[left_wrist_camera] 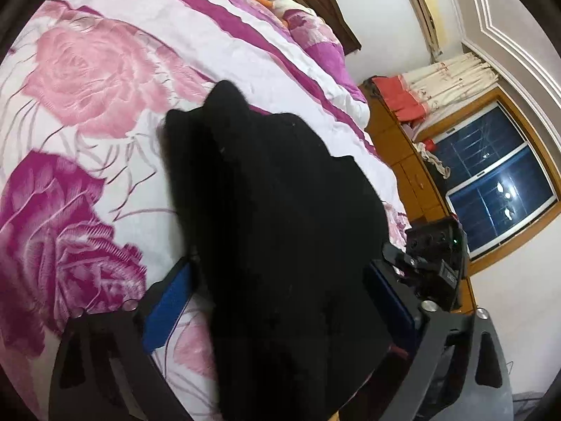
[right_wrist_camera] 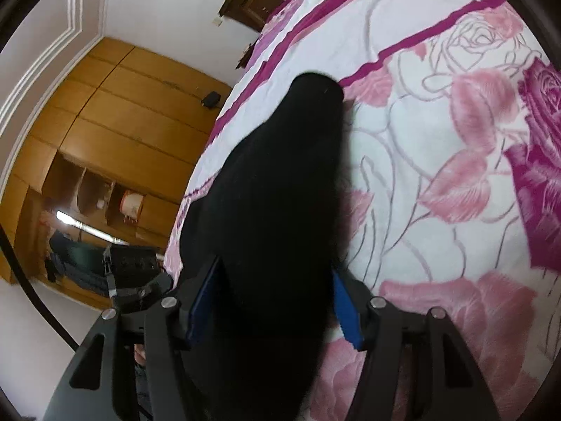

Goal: Fold small clothes

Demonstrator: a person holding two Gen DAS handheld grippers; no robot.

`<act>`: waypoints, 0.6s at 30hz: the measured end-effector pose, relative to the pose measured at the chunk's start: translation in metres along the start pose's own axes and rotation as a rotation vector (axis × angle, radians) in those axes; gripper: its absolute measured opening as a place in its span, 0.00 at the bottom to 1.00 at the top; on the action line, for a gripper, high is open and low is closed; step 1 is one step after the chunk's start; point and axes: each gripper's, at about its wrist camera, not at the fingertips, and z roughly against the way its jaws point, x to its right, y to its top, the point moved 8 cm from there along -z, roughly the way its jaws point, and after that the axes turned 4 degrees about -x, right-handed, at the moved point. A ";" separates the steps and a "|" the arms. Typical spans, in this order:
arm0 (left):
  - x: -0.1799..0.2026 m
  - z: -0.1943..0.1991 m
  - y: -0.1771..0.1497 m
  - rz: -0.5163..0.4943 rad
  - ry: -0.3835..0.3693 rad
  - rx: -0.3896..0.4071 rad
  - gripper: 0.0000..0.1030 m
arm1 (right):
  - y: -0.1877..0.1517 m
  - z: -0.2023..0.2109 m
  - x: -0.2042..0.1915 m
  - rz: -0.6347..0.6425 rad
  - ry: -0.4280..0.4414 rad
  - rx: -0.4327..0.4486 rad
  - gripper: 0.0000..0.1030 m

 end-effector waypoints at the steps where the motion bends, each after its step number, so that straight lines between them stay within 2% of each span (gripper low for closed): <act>1: 0.000 0.000 0.001 0.006 -0.007 0.007 0.78 | -0.004 -0.001 -0.001 0.003 0.006 -0.011 0.61; 2: 0.001 0.000 0.000 0.006 -0.010 0.017 0.78 | -0.008 -0.001 -0.003 0.005 0.013 -0.017 0.61; 5: -0.001 -0.016 0.011 0.003 0.010 -0.040 0.79 | -0.006 -0.006 -0.004 0.006 0.034 -0.021 0.62; 7: 0.003 -0.020 0.020 -0.002 -0.012 -0.040 0.78 | 0.003 -0.013 0.000 -0.027 0.066 -0.015 0.62; 8: 0.004 -0.023 0.023 -0.002 -0.023 -0.037 0.61 | 0.010 -0.017 0.002 -0.042 0.084 -0.009 0.61; 9: 0.002 -0.025 0.025 0.004 -0.020 -0.032 0.24 | 0.014 -0.019 0.003 -0.047 0.089 -0.007 0.55; 10: -0.003 -0.028 0.024 0.023 -0.001 -0.031 0.13 | 0.016 -0.022 0.003 -0.042 0.081 -0.010 0.50; 12: -0.006 -0.033 0.022 0.062 -0.035 -0.010 0.07 | 0.018 -0.024 -0.001 0.000 0.054 -0.002 0.42; 15: 0.015 -0.027 0.026 -0.018 -0.015 0.018 0.05 | 0.020 -0.016 -0.010 0.029 0.034 0.024 0.39; 18: 0.056 -0.025 0.040 -0.112 -0.041 0.043 0.05 | 0.032 0.005 -0.022 0.062 0.008 0.069 0.39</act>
